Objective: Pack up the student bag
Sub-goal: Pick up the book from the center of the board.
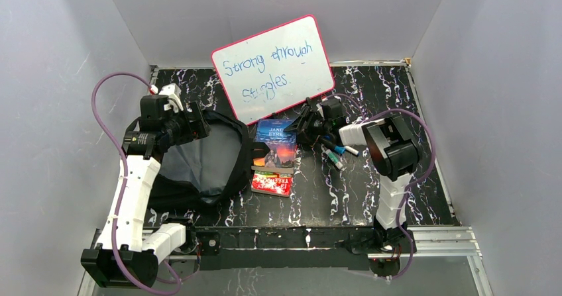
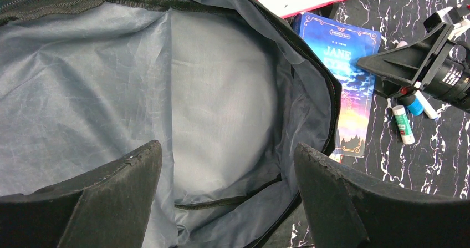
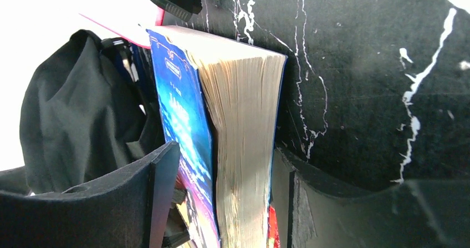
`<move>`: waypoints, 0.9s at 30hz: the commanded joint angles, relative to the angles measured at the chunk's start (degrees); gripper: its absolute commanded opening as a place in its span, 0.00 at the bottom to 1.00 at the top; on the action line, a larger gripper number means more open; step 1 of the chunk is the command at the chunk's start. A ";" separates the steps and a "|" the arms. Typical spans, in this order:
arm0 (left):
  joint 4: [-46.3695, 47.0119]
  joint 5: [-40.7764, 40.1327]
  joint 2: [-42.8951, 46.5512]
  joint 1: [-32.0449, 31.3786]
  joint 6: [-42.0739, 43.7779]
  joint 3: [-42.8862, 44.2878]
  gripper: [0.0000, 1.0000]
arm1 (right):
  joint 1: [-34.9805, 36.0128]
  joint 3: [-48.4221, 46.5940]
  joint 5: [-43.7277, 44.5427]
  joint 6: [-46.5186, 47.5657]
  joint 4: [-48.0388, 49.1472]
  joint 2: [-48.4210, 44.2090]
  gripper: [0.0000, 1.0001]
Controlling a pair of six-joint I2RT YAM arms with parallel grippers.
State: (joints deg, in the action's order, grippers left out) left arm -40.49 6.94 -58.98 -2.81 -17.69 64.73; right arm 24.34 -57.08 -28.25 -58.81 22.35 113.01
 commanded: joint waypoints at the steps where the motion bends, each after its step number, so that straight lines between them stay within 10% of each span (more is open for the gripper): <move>1: -0.04 1.48 1.85 -0.19 -0.57 -0.90 0.85 | 0.10 1.63 -2.45 -1.96 6.18 2.76 0.66; 16: 1.40 4.07 2.40 -0.18 -1.93 -1.29 0.86 | 0.09 3.10 -6.01 0.95 17.23 -1.12 0.26; 27: 14.24 15.79 5.72 -0.18 -7.65 1.52 0.89 | 0.13 0.60 -3.56 19.36 2.52 -20.34 0.00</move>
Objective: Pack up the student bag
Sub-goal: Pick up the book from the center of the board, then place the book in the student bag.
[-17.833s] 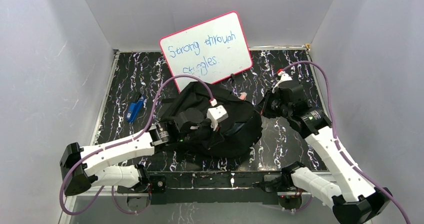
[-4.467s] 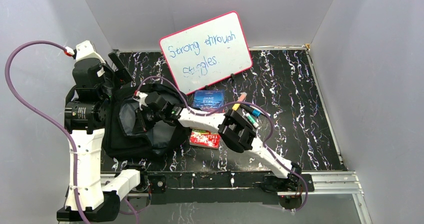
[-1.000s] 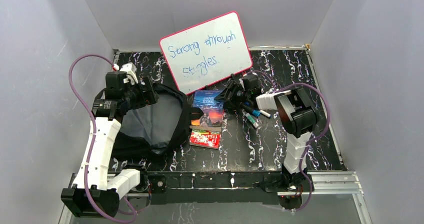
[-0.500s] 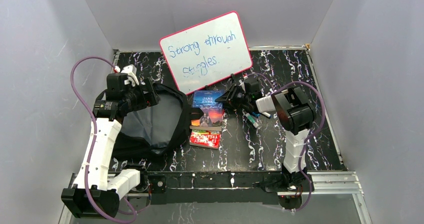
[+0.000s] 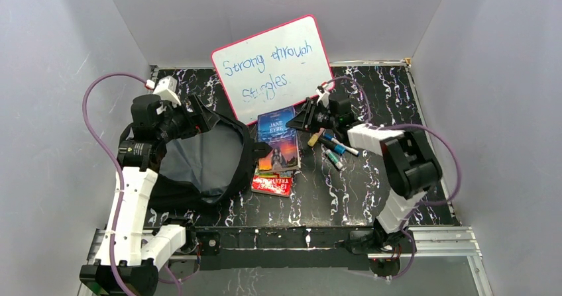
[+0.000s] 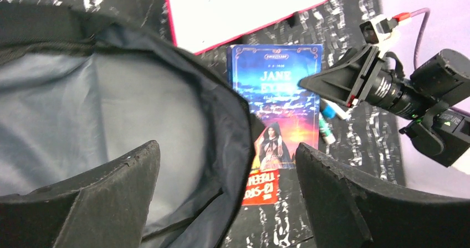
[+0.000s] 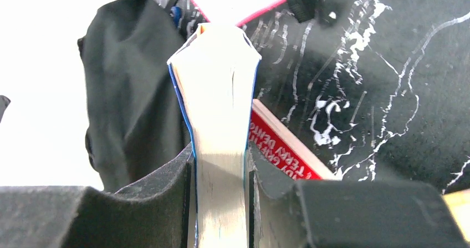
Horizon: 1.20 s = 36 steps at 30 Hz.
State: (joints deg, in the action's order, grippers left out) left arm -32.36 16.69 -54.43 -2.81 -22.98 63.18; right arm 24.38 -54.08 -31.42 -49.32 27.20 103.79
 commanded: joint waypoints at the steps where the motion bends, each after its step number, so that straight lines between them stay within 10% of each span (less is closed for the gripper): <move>1: 6.67 6.84 0.82 -0.18 -2.33 3.64 0.89 | 0.12 -2.26 0.94 11.92 -4.59 -13.75 0.00; 12: 11.06 21.01 -4.51 -2.18 4.35 8.33 0.87 | 0.01 1.14 11.61 29.37 -18.47 -42.16 0.00; 23: 7.56 27.29 -12.70 -19.33 24.18 16.85 0.88 | 0.10 -9.80 -11.12 40.87 -38.91 -44.25 0.00; 36: 7.65 39.07 -17.94 -24.57 26.61 19.23 0.88 | 0.05 -10.75 -28.74 40.85 -31.53 -44.70 0.00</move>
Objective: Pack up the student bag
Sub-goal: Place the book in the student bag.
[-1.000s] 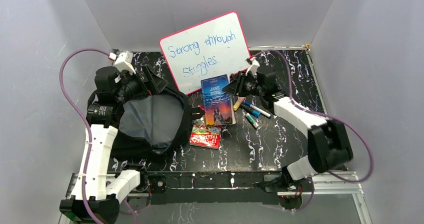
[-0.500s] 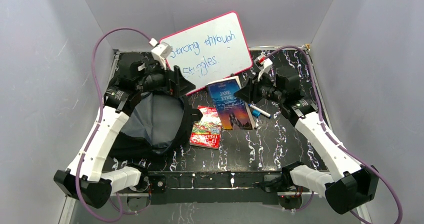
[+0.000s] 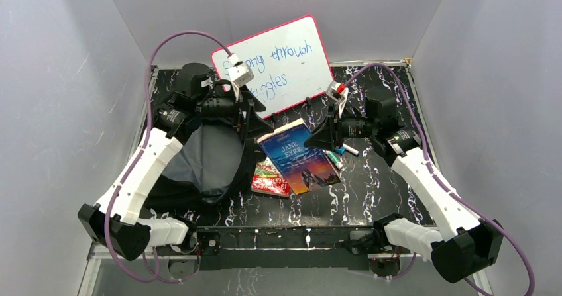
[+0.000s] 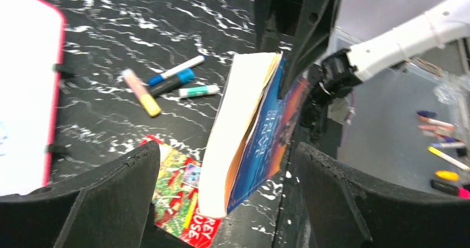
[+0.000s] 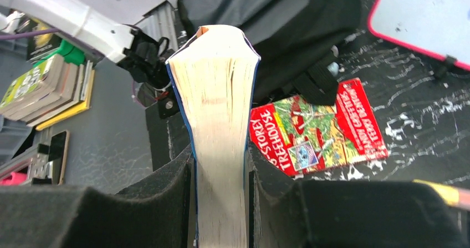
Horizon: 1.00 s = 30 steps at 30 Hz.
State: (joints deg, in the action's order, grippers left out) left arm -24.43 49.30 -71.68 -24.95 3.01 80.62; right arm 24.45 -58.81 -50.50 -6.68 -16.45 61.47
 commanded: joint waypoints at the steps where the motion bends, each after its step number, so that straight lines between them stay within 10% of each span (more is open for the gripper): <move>1: -0.28 7.30 -1.00 -2.99 0.33 1.68 0.88 | 0.02 -6.17 -10.23 -2.10 12.69 -2.14 0.00; 17: -0.29 7.78 -5.26 -10.44 -2.13 0.92 0.83 | -0.01 -6.59 -16.59 -7.23 22.09 -1.23 0.00; 24: -0.88 7.55 -6.45 -12.39 -2.49 1.44 0.58 | -0.01 -6.57 -14.77 -7.17 21.70 -1.28 0.00; 30: -1.50 7.90 -6.20 -12.40 -2.57 2.06 0.11 | 0.04 -6.67 -11.38 -4.85 18.04 -1.30 0.00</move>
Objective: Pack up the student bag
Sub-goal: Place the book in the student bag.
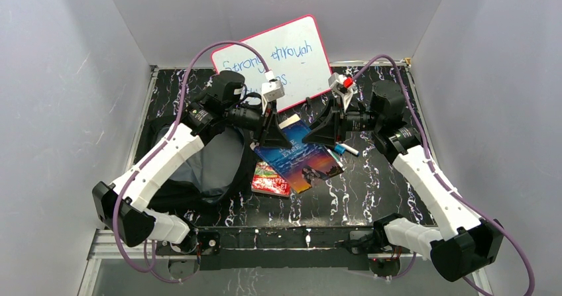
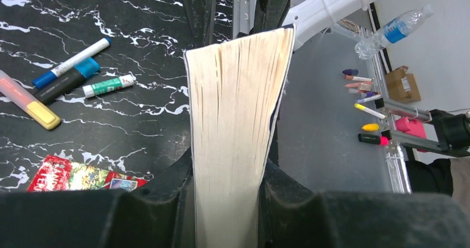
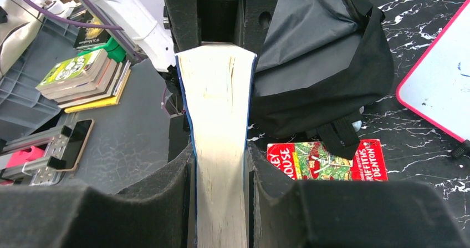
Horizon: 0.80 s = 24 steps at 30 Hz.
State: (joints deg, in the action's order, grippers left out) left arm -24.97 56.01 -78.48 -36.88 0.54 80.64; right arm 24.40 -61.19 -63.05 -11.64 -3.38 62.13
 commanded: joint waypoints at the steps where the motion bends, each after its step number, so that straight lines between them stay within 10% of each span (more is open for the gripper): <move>1: -0.98 0.89 0.67 -0.47 -0.16 2.06 0.03 | 0.04 -4.22 1.98 0.24 4.59 -2.00 0.01; 7: 1.74 -13.22 4.26 -0.43 -4.83 1.97 0.00 | 0.06 -2.23 14.16 0.81 0.97 -5.48 0.61; 14: 18.16 -26.08 13.96 -0.22 -17.89 -6.81 0.00 | -0.03 4.82 36.41 -11.81 0.38 -14.42 0.73; 24: 36.76 -35.94 26.31 -0.20 -31.10 -15.20 0.00 | -0.01 12.13 40.85 -24.02 5.24 -23.04 0.99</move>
State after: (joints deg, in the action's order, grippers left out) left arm -7.62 22.63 -58.35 -37.08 -22.44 65.32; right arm 24.45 -49.34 -24.93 -28.84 -3.57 40.12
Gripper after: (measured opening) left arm 0.277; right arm 0.982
